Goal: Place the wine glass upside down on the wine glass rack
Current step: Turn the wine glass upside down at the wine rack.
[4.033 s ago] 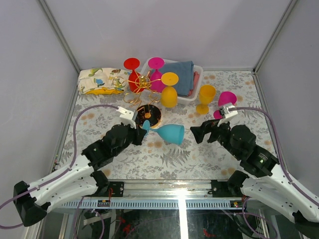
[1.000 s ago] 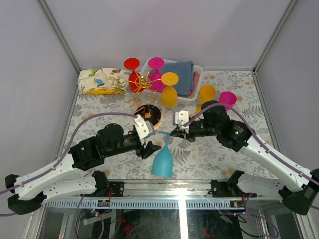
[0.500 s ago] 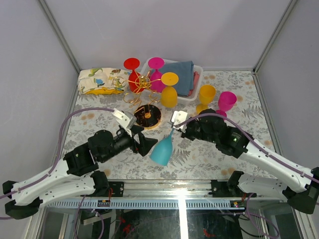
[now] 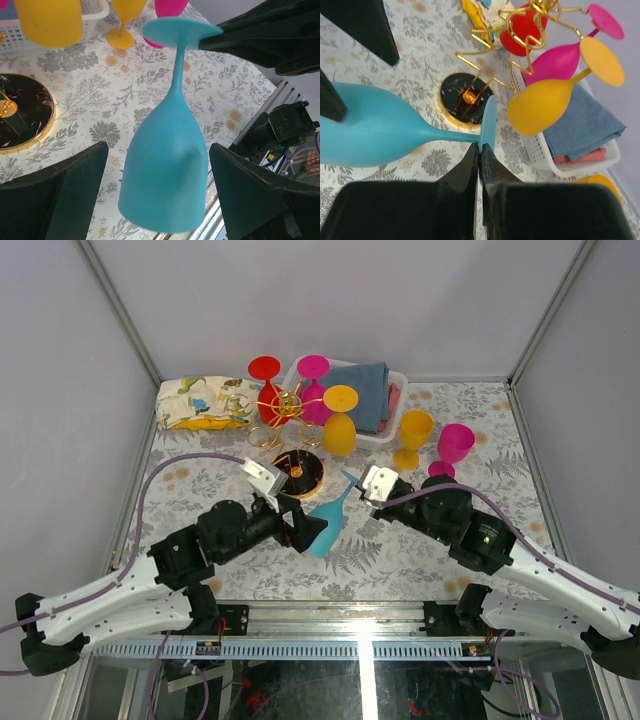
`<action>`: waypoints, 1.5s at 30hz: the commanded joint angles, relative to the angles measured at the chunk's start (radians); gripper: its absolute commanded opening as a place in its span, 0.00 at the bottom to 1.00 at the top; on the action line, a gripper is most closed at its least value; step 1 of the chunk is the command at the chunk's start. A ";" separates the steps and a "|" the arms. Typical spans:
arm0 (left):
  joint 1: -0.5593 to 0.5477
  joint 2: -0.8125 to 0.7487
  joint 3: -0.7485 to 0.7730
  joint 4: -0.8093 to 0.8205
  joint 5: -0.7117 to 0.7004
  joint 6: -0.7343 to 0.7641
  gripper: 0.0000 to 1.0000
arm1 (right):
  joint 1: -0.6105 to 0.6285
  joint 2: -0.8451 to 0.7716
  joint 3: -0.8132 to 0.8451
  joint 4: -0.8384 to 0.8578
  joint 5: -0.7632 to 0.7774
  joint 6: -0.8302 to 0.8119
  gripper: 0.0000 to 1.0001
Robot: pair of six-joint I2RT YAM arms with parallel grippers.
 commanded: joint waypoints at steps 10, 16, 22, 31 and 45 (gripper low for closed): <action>-0.001 0.172 0.033 0.191 0.080 -0.051 0.80 | 0.012 -0.037 -0.028 0.126 -0.114 -0.012 0.00; -0.001 0.204 0.026 0.182 0.085 -0.056 0.80 | 0.011 -0.050 -0.034 0.135 -0.110 -0.030 0.00; -0.001 0.209 0.013 0.220 0.078 -0.063 0.62 | 0.011 -0.037 -0.043 0.133 -0.155 -0.027 0.00; -0.001 0.241 0.025 0.249 0.061 -0.053 0.37 | 0.015 -0.015 -0.054 0.138 -0.184 -0.007 0.00; 0.000 0.246 0.030 0.239 0.026 -0.053 0.73 | 0.014 -0.007 -0.049 0.104 -0.242 -0.024 0.00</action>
